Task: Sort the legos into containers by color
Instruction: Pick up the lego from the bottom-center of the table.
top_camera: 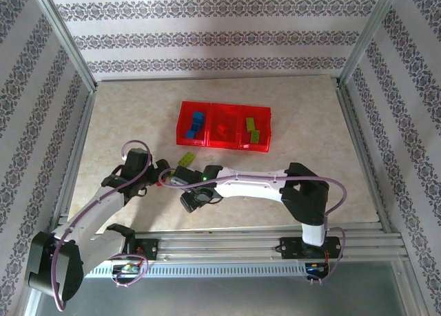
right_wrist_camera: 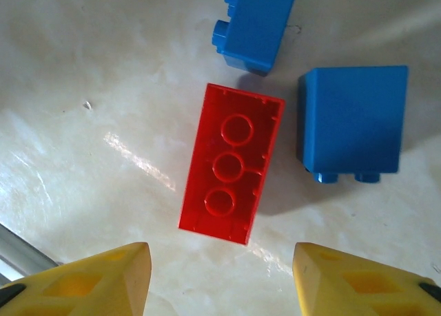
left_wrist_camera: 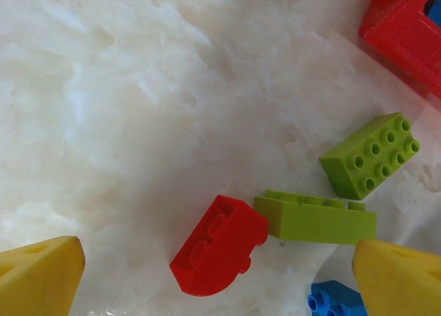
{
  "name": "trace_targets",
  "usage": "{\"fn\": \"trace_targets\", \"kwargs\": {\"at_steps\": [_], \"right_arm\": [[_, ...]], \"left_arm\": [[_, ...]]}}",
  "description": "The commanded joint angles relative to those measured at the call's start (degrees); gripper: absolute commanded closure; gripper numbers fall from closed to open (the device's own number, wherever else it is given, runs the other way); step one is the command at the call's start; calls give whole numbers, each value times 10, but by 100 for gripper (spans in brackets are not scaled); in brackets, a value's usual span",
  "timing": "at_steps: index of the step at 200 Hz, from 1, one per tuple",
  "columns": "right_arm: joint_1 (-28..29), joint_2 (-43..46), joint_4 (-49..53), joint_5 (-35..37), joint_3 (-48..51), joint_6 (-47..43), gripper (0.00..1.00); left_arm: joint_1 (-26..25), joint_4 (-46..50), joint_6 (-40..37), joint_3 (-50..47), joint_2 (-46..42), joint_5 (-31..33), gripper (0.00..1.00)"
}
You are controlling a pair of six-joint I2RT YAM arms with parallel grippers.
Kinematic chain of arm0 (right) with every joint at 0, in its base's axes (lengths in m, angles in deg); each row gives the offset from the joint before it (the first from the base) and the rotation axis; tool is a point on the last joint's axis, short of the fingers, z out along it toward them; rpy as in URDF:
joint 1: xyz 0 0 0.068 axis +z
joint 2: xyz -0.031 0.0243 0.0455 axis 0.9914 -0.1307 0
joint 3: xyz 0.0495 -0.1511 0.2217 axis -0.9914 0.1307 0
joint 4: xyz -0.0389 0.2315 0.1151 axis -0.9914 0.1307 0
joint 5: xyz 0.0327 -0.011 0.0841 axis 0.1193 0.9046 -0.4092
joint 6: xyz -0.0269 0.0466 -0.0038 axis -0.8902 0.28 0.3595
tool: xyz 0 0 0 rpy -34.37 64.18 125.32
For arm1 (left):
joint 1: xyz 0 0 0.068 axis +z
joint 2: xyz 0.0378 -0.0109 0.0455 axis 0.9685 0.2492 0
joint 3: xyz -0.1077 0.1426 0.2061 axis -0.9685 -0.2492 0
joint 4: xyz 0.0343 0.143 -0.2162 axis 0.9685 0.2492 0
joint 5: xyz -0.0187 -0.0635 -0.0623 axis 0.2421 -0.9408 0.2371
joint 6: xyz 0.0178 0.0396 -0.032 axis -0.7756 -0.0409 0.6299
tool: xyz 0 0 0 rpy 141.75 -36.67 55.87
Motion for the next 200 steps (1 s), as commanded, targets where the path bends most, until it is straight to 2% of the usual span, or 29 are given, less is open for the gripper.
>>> {"fn": "trace_targets", "kwargs": {"at_steps": [1,110,157,200], "right_arm": [[6,-25,22,-8,-26,-17,43],[1,-107,54,23,-85,-24,43],[1,-132,66,30,-106,-25,54],[0,-115,70,34,-95,-23,64]], "left_arm": [[10,10,9,-9,-11,7,0],[9,6,10,-14,-14,16,0],[9,7,9,-14,-15,19,0],[9,5,9,-13,-15,20,0]]}}
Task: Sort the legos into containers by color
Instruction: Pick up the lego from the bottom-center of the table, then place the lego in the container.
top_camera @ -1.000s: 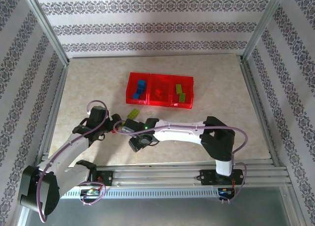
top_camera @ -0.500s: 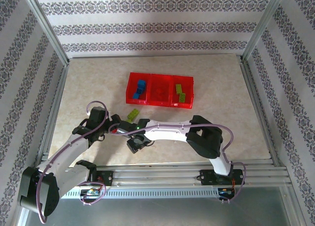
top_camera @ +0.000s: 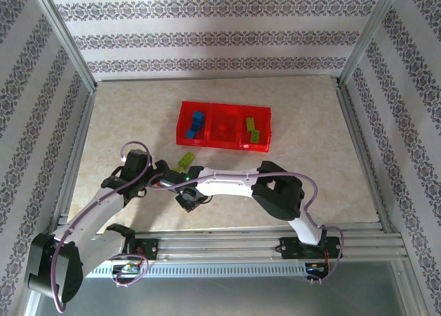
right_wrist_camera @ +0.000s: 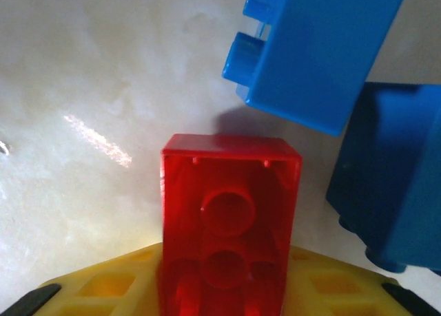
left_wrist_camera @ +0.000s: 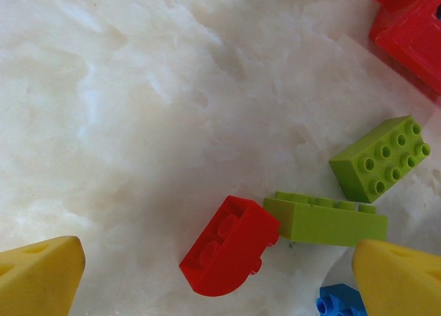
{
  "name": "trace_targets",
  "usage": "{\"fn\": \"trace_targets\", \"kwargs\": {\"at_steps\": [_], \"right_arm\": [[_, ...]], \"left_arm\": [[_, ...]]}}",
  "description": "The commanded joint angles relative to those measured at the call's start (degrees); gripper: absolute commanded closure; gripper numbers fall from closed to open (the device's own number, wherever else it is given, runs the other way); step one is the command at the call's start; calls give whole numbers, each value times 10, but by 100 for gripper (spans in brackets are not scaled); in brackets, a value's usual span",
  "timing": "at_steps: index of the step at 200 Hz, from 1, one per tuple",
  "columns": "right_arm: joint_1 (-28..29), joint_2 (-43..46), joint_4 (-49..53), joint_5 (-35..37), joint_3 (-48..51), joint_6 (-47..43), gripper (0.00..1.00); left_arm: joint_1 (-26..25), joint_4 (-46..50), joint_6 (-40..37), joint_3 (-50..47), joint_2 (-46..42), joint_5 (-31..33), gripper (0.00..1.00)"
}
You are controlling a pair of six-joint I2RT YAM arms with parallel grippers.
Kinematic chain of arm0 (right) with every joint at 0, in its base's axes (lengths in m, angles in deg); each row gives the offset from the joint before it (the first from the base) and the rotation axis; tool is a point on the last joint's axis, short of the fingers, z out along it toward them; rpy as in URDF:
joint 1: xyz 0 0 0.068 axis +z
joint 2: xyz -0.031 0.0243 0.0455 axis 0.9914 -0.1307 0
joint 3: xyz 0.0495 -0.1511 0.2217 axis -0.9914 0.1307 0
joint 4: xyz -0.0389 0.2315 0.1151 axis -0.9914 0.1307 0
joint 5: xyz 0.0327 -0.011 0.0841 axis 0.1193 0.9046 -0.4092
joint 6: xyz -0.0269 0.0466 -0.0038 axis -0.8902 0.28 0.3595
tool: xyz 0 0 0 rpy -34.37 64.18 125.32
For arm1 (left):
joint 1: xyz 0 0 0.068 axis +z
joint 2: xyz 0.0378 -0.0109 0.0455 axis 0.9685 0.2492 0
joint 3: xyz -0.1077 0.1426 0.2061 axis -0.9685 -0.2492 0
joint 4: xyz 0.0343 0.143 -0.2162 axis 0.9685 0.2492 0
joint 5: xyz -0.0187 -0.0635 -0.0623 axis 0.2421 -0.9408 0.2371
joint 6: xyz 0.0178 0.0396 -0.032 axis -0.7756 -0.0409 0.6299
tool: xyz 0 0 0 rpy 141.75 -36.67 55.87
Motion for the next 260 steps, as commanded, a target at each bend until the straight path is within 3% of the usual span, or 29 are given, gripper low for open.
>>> {"fn": "trace_targets", "kwargs": {"at_steps": [1,77,138,173,260], "right_arm": [[1,8,20,16,-1,0,64],[-13,126,19,37,58,2,70],[-121,216,14,87,62,-42,69],[-193,203,-2,128,17,-80,69],[-314,45,-5,120,-159,-117,69]], "left_arm": [[9,6,7,-6,-8,10,0],[9,11,2,1,-12,16,0],[9,3,-3,3,-13,19,0],[9,-9,-4,3,-10,21,0],[10,-19,-22,14,3,7,0]]}}
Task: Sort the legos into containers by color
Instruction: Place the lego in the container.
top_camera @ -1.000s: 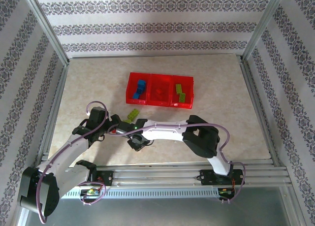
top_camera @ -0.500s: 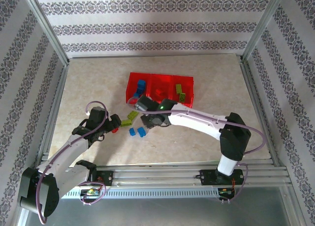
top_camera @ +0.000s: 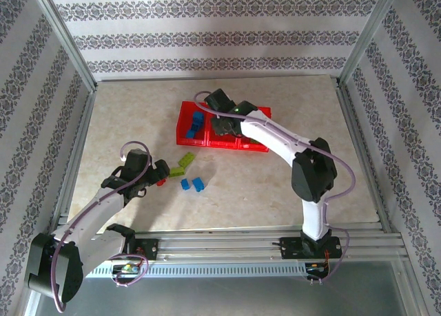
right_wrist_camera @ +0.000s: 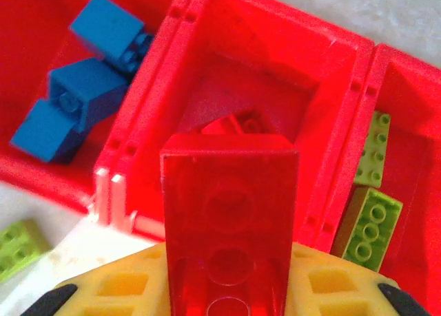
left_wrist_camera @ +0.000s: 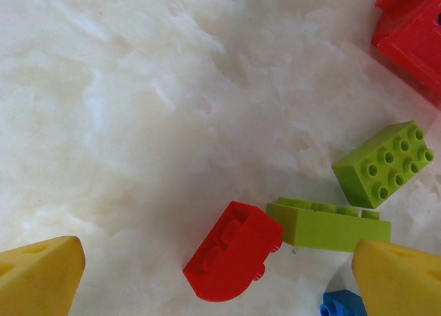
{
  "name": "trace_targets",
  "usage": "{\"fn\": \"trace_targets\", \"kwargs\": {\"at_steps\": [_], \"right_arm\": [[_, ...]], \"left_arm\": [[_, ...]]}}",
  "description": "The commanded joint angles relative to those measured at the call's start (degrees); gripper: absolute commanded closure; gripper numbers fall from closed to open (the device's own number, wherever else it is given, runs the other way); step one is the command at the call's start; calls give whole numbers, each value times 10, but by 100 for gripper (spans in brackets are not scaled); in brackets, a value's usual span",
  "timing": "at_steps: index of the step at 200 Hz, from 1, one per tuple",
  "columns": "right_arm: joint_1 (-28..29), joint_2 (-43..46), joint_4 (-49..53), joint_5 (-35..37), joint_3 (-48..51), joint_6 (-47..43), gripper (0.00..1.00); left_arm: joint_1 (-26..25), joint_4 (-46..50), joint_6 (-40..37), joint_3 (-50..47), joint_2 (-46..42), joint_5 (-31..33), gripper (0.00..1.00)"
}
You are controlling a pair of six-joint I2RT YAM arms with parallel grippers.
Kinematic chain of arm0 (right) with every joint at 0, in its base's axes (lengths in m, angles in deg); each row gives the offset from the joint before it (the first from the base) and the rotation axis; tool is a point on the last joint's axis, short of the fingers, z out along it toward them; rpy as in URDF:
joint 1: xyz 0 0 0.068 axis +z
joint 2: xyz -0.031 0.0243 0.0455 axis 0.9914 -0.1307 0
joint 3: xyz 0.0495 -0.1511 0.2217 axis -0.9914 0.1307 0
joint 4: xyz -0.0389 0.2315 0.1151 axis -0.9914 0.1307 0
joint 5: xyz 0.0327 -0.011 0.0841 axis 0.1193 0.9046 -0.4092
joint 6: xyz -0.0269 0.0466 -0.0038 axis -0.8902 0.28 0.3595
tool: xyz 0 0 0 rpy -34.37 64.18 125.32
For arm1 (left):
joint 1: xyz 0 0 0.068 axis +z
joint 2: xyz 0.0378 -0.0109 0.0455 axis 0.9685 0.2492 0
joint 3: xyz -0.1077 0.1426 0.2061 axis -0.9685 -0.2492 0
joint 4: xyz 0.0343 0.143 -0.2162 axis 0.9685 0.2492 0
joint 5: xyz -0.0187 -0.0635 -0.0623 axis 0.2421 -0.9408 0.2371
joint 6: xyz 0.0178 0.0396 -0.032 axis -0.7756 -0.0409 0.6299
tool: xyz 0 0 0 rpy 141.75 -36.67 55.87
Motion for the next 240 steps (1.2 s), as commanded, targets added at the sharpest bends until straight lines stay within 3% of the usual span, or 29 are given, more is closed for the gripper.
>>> {"fn": "trace_targets", "kwargs": {"at_steps": [1,44,98,240], "right_arm": [[-17,-35,11,10,-45,-18,69],[-38,-98,39,27,-112,-32,66],[-37,-131,38,34,-111,-38,64],[-26,-86,18,53,-52,-35,50]], "left_arm": [[9,-16,-17,14,2,-1,0],[9,-15,-26,13,2,-10,0],[9,-13,-30,15,4,-10,0],[10,-4,-41,17,12,-17,0]]}}
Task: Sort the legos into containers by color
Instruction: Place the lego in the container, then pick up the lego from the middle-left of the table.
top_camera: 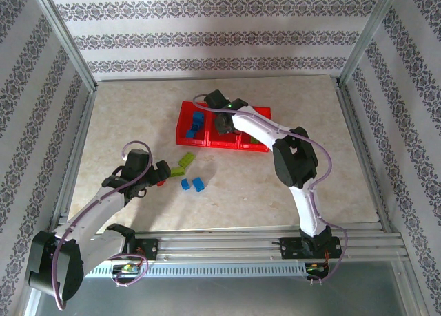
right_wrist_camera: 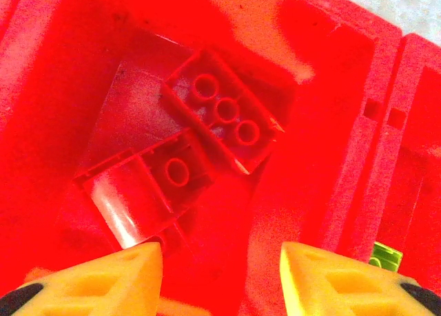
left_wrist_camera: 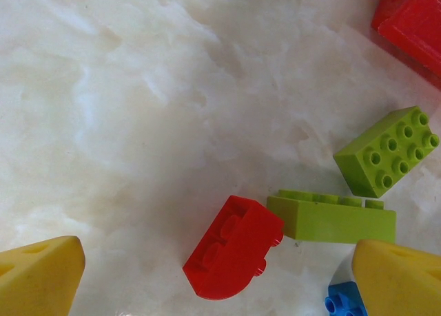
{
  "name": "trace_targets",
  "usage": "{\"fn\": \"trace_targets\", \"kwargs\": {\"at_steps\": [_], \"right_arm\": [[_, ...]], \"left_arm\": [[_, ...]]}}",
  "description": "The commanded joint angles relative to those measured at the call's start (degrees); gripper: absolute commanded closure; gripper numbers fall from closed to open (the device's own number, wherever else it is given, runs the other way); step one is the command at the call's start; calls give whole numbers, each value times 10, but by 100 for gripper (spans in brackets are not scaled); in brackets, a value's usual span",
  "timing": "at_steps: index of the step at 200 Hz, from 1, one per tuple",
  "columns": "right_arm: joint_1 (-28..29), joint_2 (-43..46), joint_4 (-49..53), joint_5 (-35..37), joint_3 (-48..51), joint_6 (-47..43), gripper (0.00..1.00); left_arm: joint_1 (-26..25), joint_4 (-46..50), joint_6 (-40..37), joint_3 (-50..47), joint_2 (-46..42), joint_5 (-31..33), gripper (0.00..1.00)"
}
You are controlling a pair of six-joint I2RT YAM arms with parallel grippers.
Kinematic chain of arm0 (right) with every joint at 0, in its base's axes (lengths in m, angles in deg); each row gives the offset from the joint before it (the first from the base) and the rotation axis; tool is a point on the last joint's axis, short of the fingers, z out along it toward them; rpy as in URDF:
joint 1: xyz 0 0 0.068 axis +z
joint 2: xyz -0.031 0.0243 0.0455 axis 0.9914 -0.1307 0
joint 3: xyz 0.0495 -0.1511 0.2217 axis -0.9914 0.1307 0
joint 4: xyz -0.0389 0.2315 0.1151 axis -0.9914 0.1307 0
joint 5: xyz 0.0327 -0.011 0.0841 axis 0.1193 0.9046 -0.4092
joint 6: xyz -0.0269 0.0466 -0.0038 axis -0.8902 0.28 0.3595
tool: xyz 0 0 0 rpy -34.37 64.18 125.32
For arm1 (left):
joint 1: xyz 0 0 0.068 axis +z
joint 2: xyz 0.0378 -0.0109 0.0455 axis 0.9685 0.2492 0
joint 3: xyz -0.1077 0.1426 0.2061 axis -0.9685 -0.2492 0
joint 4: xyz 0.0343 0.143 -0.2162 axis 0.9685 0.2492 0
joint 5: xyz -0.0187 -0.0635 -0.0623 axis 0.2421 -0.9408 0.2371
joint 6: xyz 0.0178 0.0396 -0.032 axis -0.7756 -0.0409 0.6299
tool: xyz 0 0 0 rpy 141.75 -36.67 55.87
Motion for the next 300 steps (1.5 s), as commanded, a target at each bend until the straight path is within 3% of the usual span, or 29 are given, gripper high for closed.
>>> {"fn": "trace_targets", "kwargs": {"at_steps": [1,79,89,93,98,183,212,300], "right_arm": [[6,39,4,12,13,-1,50],[19,155,-36,13,84,-1,36],[20,176,-46,17,102,2,28],[21,185,-51,19,110,3,6],[22,197,-58,22,121,4,2],[45,405,-181,88,324,28,2],[45,461,-216,108,374,33,2],[45,474,-224,127,385,38,2]], "left_arm": [[9,-3,-18,17,3,-7,0],[9,37,-57,39,23,-32,1],[9,43,-63,43,29,-37,1],[9,45,-66,44,32,-39,2],[9,49,-69,46,36,-41,4],[3,72,-98,78,110,-38,31],[0,66,-99,81,127,-45,33],[-12,70,-104,89,168,-50,40]]}}
